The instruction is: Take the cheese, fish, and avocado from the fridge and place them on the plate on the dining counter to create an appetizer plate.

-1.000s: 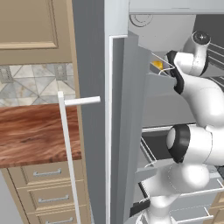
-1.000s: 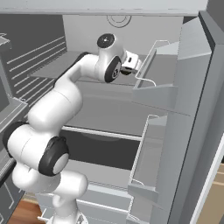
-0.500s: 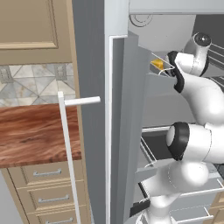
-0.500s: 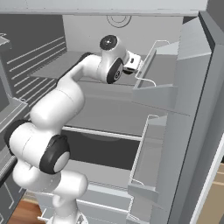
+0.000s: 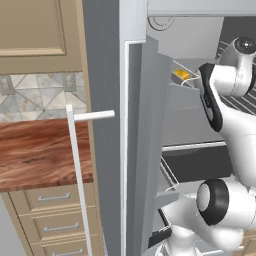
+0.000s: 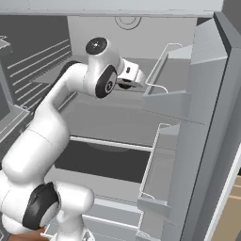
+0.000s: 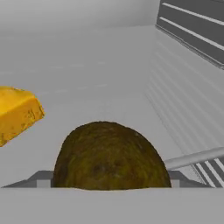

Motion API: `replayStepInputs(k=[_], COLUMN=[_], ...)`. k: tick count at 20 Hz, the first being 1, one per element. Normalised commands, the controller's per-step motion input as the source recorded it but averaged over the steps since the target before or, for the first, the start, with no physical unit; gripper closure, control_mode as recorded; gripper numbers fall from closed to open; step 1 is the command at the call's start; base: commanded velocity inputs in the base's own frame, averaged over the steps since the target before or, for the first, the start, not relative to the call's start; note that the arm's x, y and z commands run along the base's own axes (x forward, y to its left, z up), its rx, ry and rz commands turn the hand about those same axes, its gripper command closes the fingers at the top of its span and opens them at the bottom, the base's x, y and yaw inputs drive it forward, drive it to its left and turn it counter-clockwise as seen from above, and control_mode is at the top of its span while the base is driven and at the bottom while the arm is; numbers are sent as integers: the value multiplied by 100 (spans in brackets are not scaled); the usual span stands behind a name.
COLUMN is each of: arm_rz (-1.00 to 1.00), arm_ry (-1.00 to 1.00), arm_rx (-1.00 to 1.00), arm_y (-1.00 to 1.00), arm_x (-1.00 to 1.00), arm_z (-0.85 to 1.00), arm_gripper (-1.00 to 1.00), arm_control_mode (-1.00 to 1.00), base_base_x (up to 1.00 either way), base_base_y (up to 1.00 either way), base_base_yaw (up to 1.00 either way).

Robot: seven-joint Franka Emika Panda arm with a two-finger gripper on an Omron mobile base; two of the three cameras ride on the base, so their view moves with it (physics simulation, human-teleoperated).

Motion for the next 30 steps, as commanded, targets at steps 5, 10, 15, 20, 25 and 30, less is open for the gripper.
replayStepInputs(k=[5, 10, 15, 20, 25, 30], arm_rz=[0, 2, 1, 0, 0, 0], arm_ry=[-7, -3, 0, 0, 0, 0], arm_rx=[-4, -2, 0, 0, 0, 0], arm_y=[16, 6, 0, 0, 0, 0], arm_x=[-100, -94, -15, 0, 0, 0], arm_z=[3, 3, 0, 0, 0, 0], arm_gripper=[100, 100, 100, 100, 100, 100], arm_control_mode=[-100, -100, 100, 100, 100, 100], base_base_x=[0, 0, -57, -63, -96, -92], base_base_y=[0, 0, -1, 10, -8, -8], base_base_yaw=[0, 0, 11, 30, 30, 31])
